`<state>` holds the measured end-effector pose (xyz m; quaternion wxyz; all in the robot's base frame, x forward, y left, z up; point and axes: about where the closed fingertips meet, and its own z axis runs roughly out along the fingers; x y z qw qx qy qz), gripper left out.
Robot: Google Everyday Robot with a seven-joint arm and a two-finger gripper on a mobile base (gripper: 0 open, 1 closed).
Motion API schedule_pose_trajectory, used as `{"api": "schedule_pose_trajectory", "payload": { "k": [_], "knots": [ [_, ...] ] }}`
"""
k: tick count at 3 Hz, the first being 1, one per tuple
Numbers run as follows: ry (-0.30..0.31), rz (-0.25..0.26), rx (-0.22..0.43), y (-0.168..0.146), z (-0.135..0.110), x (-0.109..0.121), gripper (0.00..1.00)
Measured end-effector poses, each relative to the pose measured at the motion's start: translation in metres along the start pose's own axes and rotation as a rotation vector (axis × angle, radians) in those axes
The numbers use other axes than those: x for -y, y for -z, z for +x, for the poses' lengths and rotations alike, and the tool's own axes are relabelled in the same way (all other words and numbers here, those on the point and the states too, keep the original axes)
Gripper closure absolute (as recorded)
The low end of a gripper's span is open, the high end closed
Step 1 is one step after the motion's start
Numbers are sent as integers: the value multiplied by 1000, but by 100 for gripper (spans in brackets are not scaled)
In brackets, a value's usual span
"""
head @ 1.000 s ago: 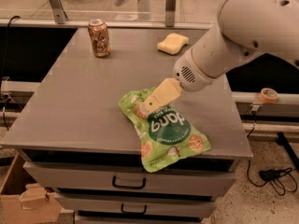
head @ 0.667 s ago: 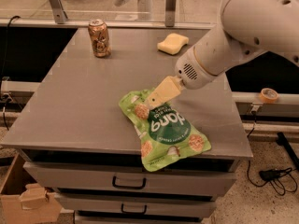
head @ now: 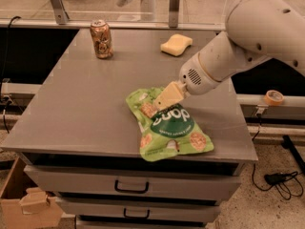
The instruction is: Pick green rice chip bag
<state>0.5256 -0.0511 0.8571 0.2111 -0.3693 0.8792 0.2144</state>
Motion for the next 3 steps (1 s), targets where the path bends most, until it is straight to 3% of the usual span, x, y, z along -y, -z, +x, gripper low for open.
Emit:
{"api": "schedule_pose_trajectory", "payload": {
  "k": [1,2,3],
  "knots": [
    [-1,0,0,2,-1,0,100],
    [0,1,0,3,-2,0,100],
    [68,51,73,46,-33,8,100]
  ]
}}
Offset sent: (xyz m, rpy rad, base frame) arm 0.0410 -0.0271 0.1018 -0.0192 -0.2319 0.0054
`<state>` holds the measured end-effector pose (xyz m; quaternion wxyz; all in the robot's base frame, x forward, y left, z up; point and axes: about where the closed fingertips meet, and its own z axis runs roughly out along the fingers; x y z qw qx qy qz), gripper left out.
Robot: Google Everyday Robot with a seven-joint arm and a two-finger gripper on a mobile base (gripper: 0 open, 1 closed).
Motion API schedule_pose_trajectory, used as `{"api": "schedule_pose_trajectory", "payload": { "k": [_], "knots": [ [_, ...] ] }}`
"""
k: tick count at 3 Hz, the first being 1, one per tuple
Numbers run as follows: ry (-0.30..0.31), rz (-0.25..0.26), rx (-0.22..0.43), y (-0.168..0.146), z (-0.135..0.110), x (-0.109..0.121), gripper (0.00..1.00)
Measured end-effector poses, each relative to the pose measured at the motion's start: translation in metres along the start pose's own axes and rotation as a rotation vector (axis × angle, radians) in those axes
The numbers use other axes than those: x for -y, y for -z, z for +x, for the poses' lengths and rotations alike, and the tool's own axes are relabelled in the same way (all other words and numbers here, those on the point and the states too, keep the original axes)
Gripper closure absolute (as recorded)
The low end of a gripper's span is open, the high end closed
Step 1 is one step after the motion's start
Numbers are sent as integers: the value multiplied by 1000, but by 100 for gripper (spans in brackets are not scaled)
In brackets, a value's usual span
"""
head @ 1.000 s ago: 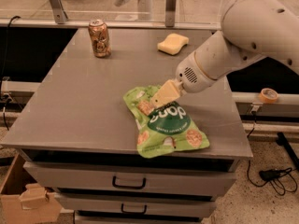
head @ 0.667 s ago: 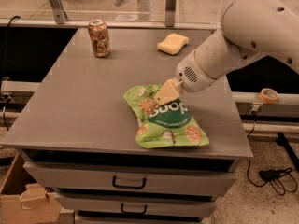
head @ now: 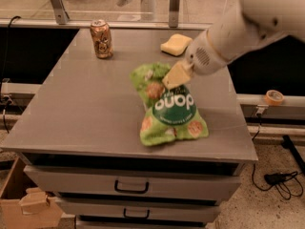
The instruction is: Pick green rice chip bag
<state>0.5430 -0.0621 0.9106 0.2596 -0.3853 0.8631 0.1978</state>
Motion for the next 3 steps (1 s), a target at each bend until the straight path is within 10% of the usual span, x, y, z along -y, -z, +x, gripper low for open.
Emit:
{"api": "schedule_pose_trajectory", "payload": {
  "k": [2,3],
  "knots": [
    [218,114,320,136,-109,40,100],
    [223,123,334,144,-114,37,100]
  ]
}}
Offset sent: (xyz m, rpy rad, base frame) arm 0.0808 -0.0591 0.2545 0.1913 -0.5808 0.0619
